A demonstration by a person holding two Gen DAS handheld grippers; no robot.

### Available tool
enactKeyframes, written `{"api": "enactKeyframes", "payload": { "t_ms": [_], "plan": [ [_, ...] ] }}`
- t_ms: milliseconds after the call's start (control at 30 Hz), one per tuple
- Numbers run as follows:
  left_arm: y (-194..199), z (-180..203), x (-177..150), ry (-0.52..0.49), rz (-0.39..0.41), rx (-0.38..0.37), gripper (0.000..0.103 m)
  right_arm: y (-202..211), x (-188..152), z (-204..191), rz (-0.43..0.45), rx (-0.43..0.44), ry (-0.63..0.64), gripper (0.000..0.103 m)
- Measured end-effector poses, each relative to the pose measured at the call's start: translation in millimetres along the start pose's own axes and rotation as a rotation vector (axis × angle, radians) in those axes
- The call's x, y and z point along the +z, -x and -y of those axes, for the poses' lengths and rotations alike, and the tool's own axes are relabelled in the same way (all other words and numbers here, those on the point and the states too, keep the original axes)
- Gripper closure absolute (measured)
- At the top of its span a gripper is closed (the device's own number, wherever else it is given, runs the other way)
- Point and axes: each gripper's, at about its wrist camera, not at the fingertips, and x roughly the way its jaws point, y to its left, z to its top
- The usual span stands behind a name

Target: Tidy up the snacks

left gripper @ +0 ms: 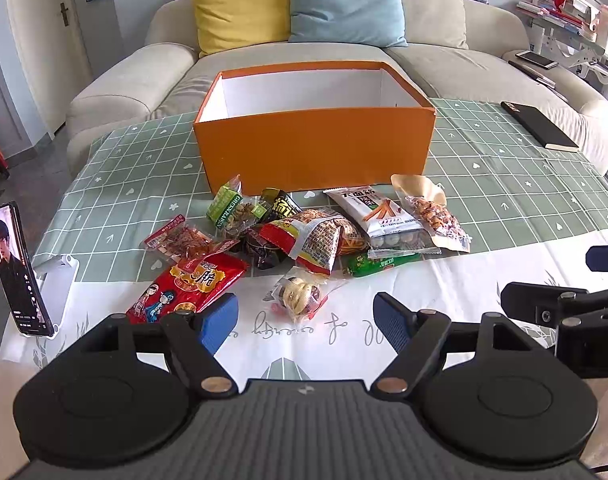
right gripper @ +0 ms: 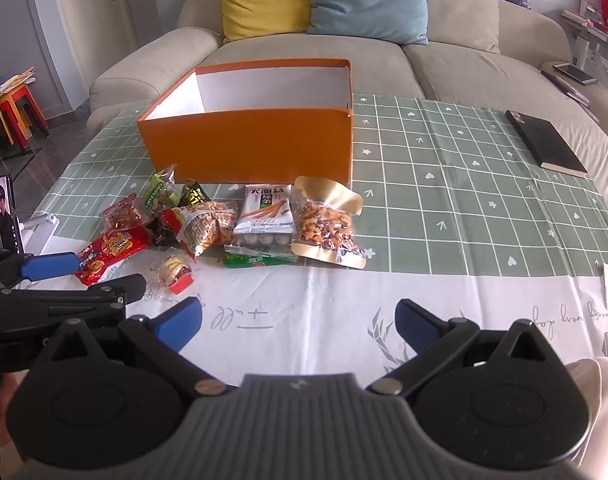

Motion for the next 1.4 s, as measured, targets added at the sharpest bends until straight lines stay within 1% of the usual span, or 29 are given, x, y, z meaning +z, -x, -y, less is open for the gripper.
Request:
{"api": "enactKeyframes", "payload": {
  "t_ms": [700, 1400],
  "plan": [
    [-1.5, 1.0, -4.3, 0.003, -0.009, -0.001, 0.013, -5.3, 0.1, 3.7, -0.032, -0.004, -0.028, 0.004],
    [-2.4, 0.4, -3.8, 0.005, -0.013, -0.002, 0.013, -8.3, -0.7, 4.6, -0.040, -0.005, -0.035, 0.003]
  ]
}}
